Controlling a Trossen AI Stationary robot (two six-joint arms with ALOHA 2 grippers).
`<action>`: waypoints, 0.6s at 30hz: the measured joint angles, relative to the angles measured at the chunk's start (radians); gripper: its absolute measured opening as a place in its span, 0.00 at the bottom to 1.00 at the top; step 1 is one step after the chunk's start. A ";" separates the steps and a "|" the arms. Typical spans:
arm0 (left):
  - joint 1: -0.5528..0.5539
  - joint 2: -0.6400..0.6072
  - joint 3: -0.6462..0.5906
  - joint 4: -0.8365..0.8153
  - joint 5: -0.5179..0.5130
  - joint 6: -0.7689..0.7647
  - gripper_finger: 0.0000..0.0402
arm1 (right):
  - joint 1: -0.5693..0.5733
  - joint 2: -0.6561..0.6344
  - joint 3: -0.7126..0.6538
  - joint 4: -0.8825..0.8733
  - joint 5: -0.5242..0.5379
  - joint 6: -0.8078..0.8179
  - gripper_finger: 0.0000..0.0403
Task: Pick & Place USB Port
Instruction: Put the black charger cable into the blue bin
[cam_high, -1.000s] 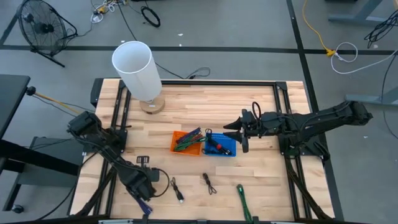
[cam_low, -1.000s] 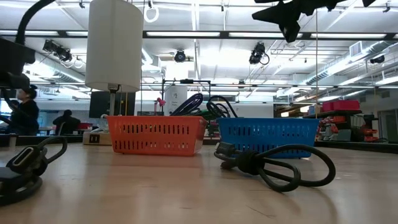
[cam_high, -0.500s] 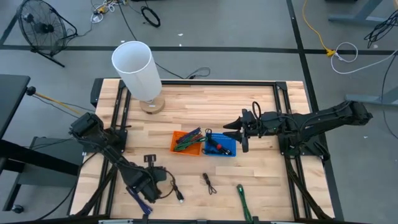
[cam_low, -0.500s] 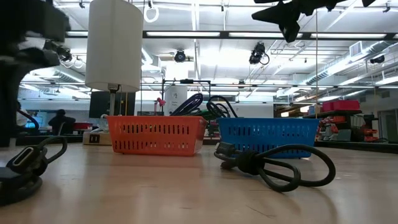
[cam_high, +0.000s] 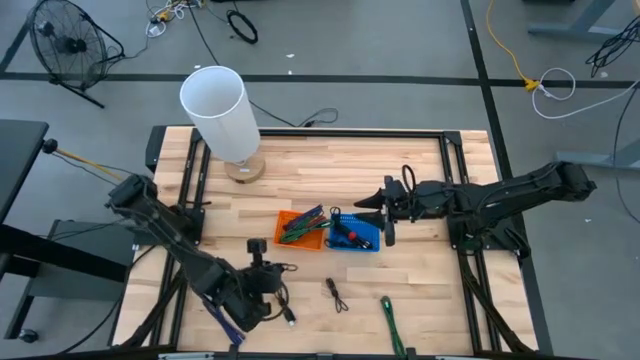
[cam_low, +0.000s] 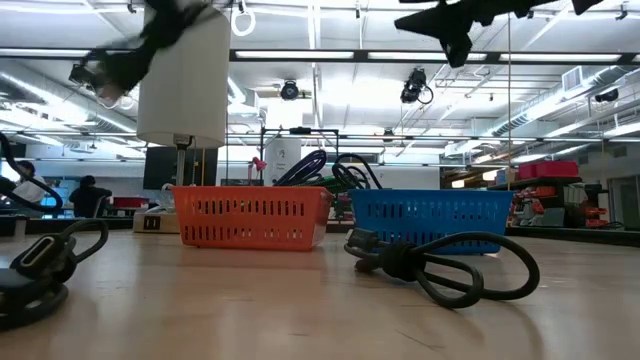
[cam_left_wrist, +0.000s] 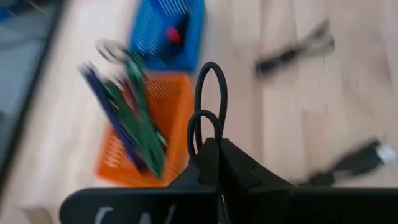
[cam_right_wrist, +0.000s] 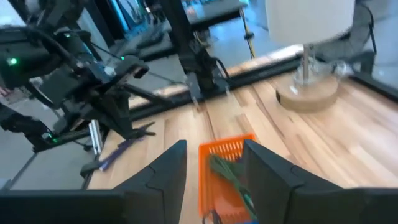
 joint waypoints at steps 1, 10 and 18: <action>0.005 -0.009 0.019 0.000 -0.029 0.023 0.00 | 0.001 0.000 0.000 0.013 -0.005 -0.009 0.39; 0.077 -0.109 0.089 0.275 -0.167 0.349 0.00 | 0.014 0.000 0.000 0.128 -0.049 -0.111 0.39; 0.209 -0.142 0.089 0.576 0.090 0.587 0.00 | 0.081 0.000 0.000 0.237 -0.049 -0.253 0.39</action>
